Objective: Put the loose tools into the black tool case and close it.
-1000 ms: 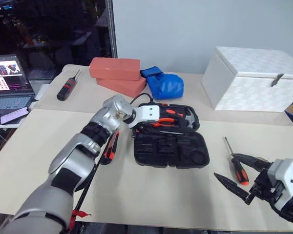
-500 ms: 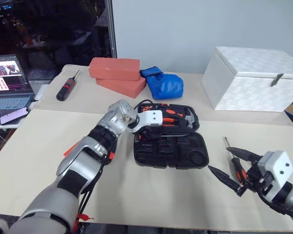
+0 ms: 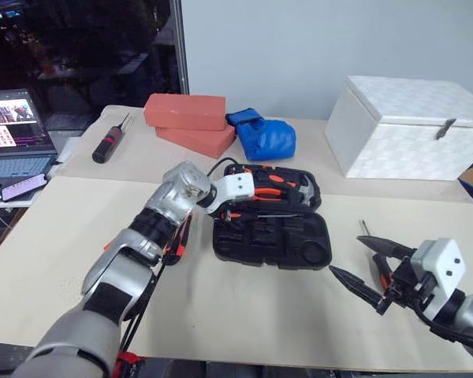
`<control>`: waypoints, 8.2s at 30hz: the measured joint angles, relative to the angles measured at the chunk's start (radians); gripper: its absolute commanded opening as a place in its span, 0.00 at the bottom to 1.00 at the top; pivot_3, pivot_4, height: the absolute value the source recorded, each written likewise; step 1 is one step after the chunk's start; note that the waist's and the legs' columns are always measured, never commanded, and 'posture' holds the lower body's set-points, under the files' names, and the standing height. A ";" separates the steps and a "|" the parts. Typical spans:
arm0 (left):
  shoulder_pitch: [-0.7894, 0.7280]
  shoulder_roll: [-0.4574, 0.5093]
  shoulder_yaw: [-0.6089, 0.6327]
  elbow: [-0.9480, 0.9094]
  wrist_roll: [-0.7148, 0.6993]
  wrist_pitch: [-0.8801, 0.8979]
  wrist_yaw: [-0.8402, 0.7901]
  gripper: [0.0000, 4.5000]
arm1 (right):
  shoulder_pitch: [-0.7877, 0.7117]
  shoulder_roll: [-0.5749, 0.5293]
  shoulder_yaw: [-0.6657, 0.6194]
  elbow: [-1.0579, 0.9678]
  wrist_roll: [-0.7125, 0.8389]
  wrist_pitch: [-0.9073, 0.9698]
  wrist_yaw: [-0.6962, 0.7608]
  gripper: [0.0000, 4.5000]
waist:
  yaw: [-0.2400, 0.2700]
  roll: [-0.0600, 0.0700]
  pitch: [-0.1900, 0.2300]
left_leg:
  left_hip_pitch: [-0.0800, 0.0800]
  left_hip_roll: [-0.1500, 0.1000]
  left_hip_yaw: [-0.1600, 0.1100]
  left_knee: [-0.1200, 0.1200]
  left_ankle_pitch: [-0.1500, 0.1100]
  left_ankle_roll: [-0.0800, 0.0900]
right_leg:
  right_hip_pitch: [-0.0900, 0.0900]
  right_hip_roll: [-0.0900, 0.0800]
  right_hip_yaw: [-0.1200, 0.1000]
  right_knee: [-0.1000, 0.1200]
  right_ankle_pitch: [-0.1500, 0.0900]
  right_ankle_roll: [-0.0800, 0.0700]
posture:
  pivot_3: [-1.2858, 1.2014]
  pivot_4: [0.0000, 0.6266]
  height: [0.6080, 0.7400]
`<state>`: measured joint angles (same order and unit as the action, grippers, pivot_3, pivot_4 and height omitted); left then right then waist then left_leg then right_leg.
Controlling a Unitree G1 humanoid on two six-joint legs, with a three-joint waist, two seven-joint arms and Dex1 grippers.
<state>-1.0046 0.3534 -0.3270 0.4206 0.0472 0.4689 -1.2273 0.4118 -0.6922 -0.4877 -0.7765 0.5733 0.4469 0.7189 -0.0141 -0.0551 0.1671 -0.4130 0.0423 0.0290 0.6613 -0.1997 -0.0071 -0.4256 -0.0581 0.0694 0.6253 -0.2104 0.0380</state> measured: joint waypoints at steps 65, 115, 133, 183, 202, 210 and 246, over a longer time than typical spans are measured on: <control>0.600 0.279 0.282 -0.829 -0.722 0.210 0.108 1.00 | -0.356 -0.346 0.065 0.304 -0.015 0.547 -0.040 0.22 | -0.020 0.017 -0.008 | -0.001 -0.008 -0.006 -0.001 -0.002 0.005 | 0.002 -0.002 0.003 -0.002 -0.007 0.004 | 0.52 0.24 1.00; 0.956 0.408 0.535 -0.849 -0.756 0.099 0.166 1.00 | -0.898 0.060 0.623 0.933 -0.376 -0.218 0.383 0.01 | -0.005 0.012 0.008 | -0.008 -0.005 -0.004 -0.001 -0.002 0.004 | -0.011 0.000 0.002 0.005 0.001 0.001 | 0.52 0.24 1.00; 1.062 0.399 0.740 -0.728 -0.623 0.075 0.445 1.00 | -0.581 0.015 0.413 0.397 -0.113 -0.148 0.248 0.40 | 0.003 0.012 0.008 | 0.004 0.003 0.001 -0.002 -0.002 0.003 | 0.001 0.002 -0.001 0.004 -0.004 0.002 | 0.52 0.24 1.00; -0.015 0.117 -0.239 0.021 -0.040 -0.175 -0.143 0.10 | 0.188 -0.040 -0.287 -0.059 0.117 -0.068 0.253 1.00 | -0.003 0.009 0.009 | -0.005 0.000 0.002 0.003 -0.003 0.003 | -0.002 0.001 0.001 0.003 -0.006 0.001 | 0.52 0.24 1.00; -0.031 0.062 -0.244 0.082 0.093 -0.237 -0.166 0.43 | 0.169 -0.028 -0.233 -0.089 0.095 -0.068 0.183 1.00 | 0.001 0.009 0.008 | -0.003 0.000 0.001 0.003 -0.003 0.003 | 0.001 0.001 0.001 0.002 -0.006 0.002 | 0.52 0.24 1.00; -0.031 0.050 -0.048 -0.029 -0.083 -0.015 -0.181 0.24 | 0.189 -0.019 -0.227 -0.101 0.078 -0.068 0.169 1.00 | 0.000 0.009 0.008 | -0.004 0.000 0.000 0.003 -0.003 0.003 | 0.000 0.001 0.001 0.002 -0.006 0.002 | 0.52 0.24 1.00; 0.461 0.063 0.175 -0.470 -0.286 0.076 0.253 0.04 | 0.041 -0.068 -0.097 -0.013 0.096 -0.066 0.192 1.00 | 0.005 0.013 0.001 | 0.000 -0.001 0.000 0.003 -0.003 0.002 | 0.004 0.000 0.001 0.001 -0.006 0.001 | 0.52 0.24 1.00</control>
<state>-0.5435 0.4165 -0.1522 -0.0492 -0.2387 0.5445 -0.9745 0.4527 -0.7605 -0.5851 -0.7896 0.6695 0.3809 0.9111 -0.0090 -0.0417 0.1679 -0.4126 0.0415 0.0291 0.6646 -0.2026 -0.0046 -0.4218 -0.0580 0.0702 0.6261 -0.2160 0.0390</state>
